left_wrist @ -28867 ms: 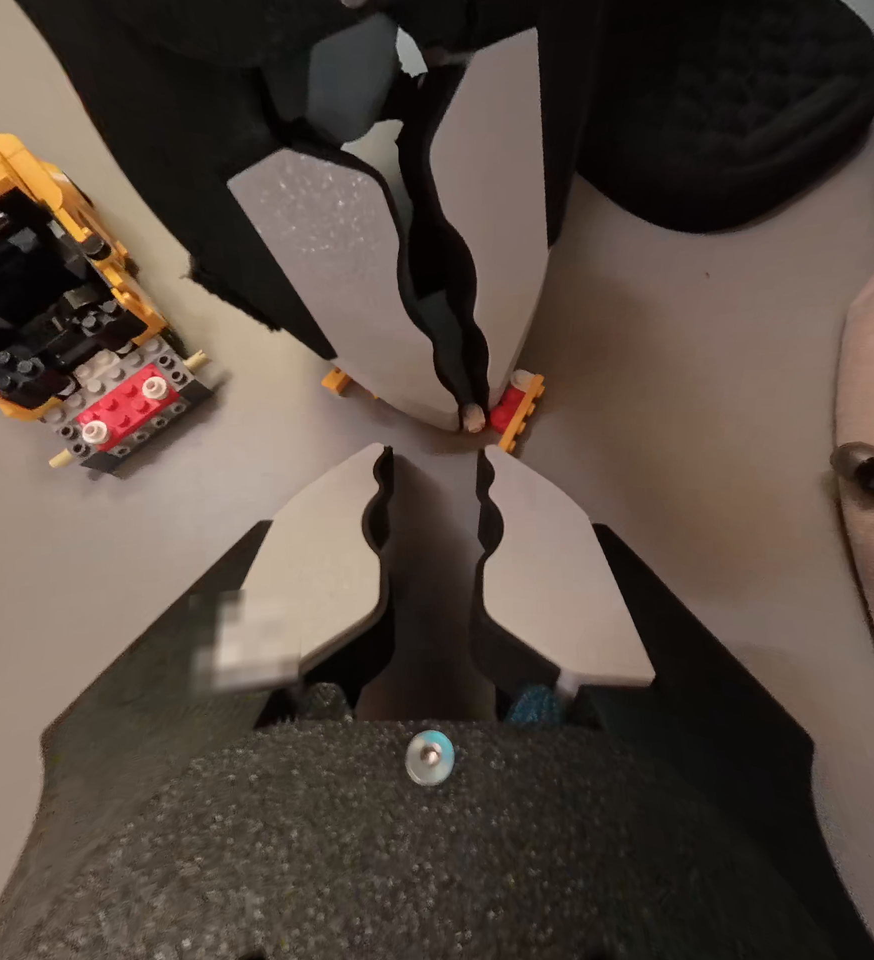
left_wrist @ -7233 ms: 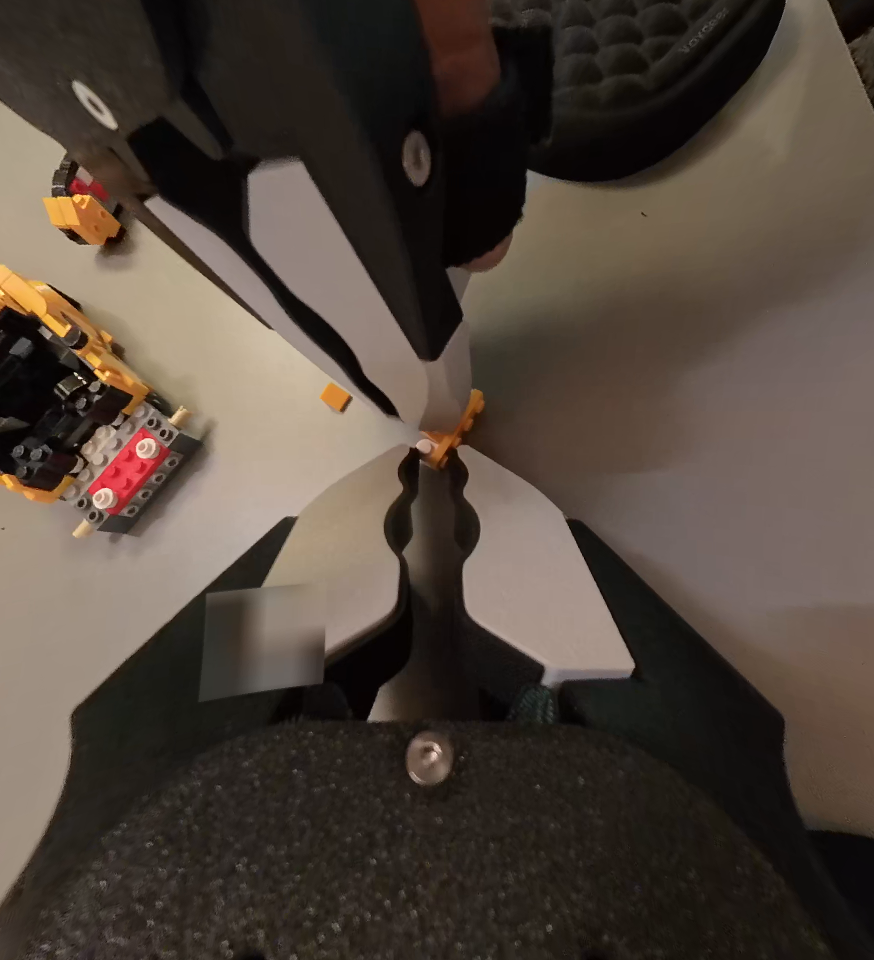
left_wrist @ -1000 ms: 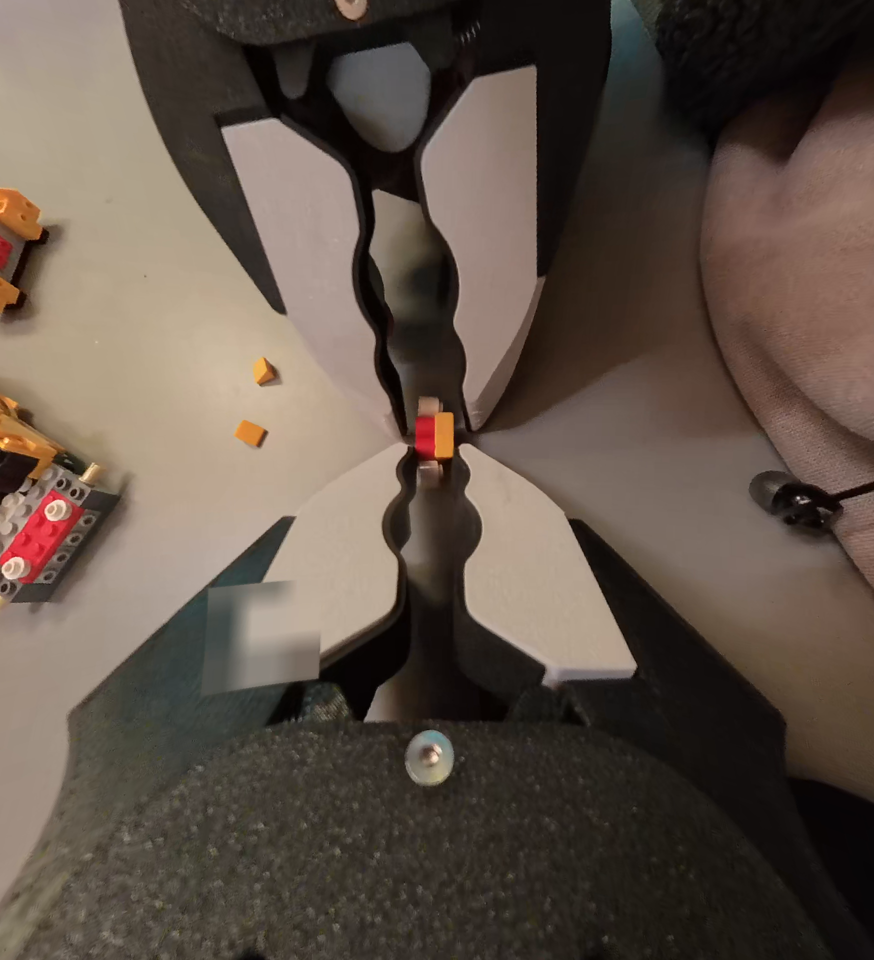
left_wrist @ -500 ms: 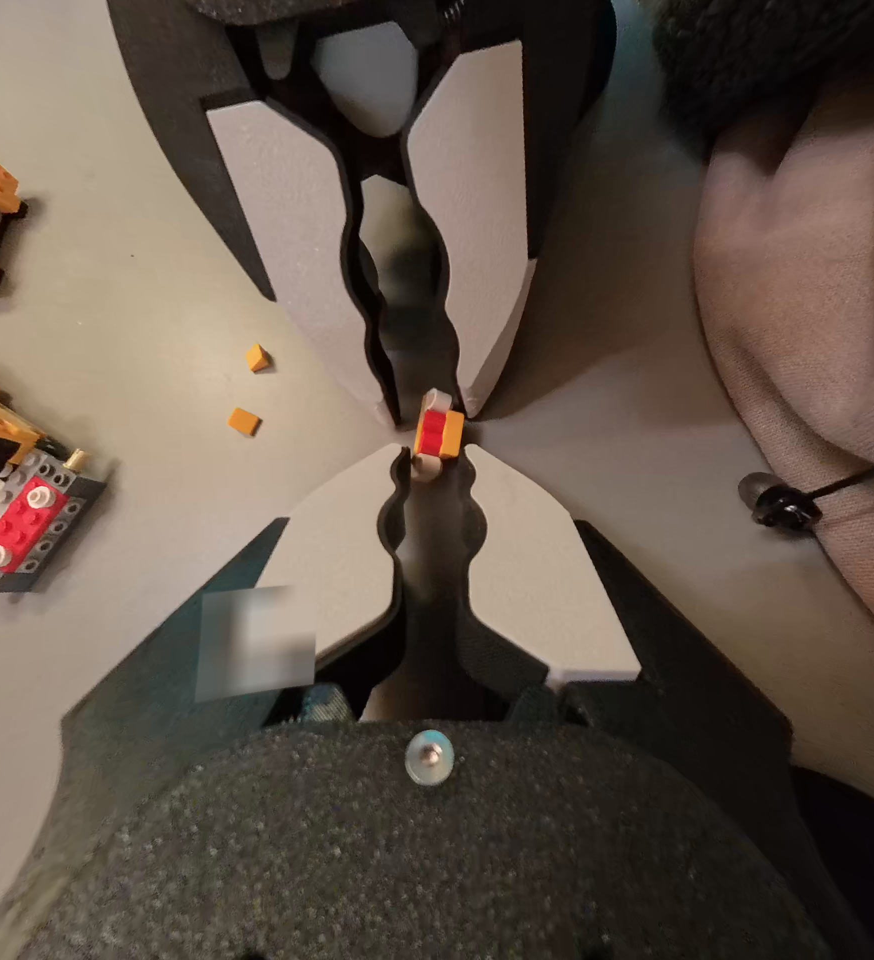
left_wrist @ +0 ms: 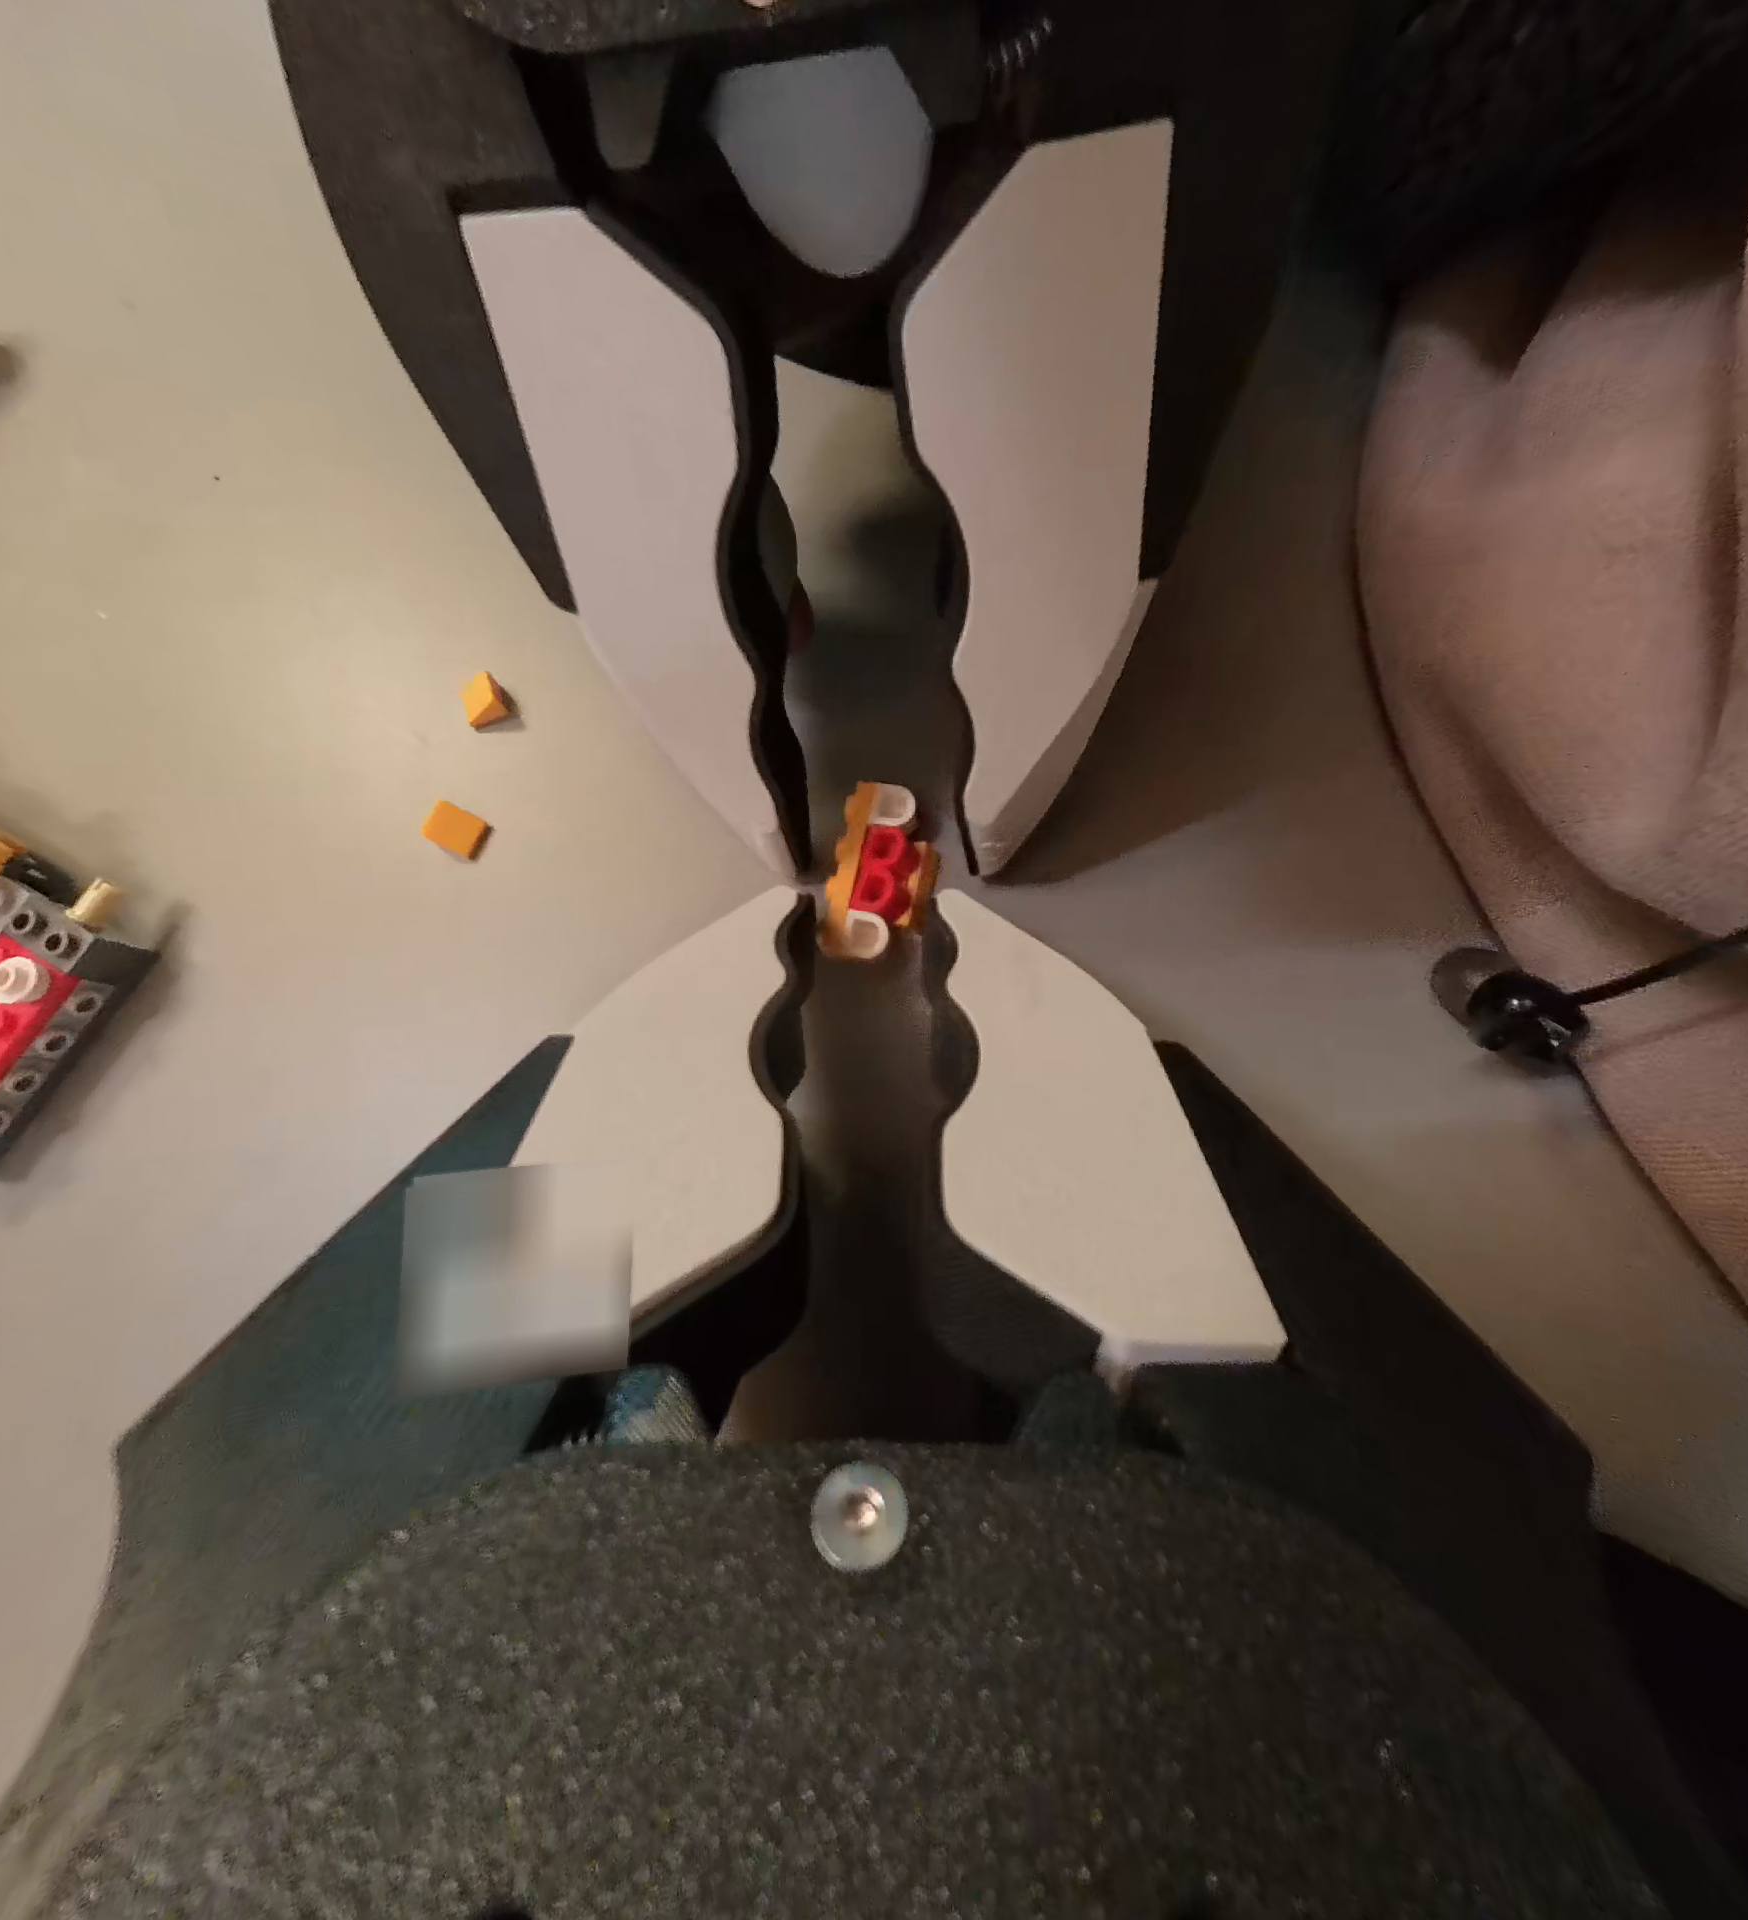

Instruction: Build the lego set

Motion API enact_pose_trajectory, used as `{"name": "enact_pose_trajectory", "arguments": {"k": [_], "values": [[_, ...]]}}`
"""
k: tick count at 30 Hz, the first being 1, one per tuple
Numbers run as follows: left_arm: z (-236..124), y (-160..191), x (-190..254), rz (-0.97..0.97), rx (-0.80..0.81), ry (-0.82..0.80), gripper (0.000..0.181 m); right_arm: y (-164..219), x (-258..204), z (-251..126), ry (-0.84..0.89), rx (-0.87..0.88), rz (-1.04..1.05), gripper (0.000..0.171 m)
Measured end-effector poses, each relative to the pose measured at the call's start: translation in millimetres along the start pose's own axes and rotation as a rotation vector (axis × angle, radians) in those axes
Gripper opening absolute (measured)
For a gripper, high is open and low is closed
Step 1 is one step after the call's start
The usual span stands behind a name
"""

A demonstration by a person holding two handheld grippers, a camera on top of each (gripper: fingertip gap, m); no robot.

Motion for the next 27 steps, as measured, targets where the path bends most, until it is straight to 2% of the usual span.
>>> {"name": "enact_pose_trajectory", "arguments": {"k": [2, 6, 14, 19, 22, 27], "values": [[0.6, -0.5, 0.6, -0.002, 0.002, -0.001, 0.018, 0.3, 2.3, 0.6, 0.021, -0.003, -0.007, 0.021], [1.4, -1.1, -0.2, -0.014, 0.0, -0.014, 0.017, -0.5, 2.7, 1.3, 0.003, -0.02, -0.018, 0.016], [1.0, -1.5, 1.1, -0.017, 0.015, 0.005, 0.015, 1.0, 3.1, 2.7, -0.022, 0.033, -0.089, 0.014], [-0.9, -2.5, 1.4, -0.041, 0.043, 0.037, 0.014, 2.3, 1.7, 2.3, 0.03, 0.083, -0.188, 0.014], [-3.3, -3.4, 1.8, -0.085, 0.072, 0.091, 0.022, 2.4, 0.1, 1.8, 0.073, 0.111, -0.261, 0.014], [-1.8, -2.6, 1.8, -0.084, 0.05, 0.077, 0.015, 2.8, -2.5, 2.2, 0.151, 0.127, -0.364, 0.014]]}}
Point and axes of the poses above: each gripper's, where its closed fingertips meet, z out along the fingers, y out of its underside, x = y × z across the jaws, the point moved 4 cm from there along -z, back along the fingers, and after that the axes turned 5 degrees about y, right-handed, at the moved point
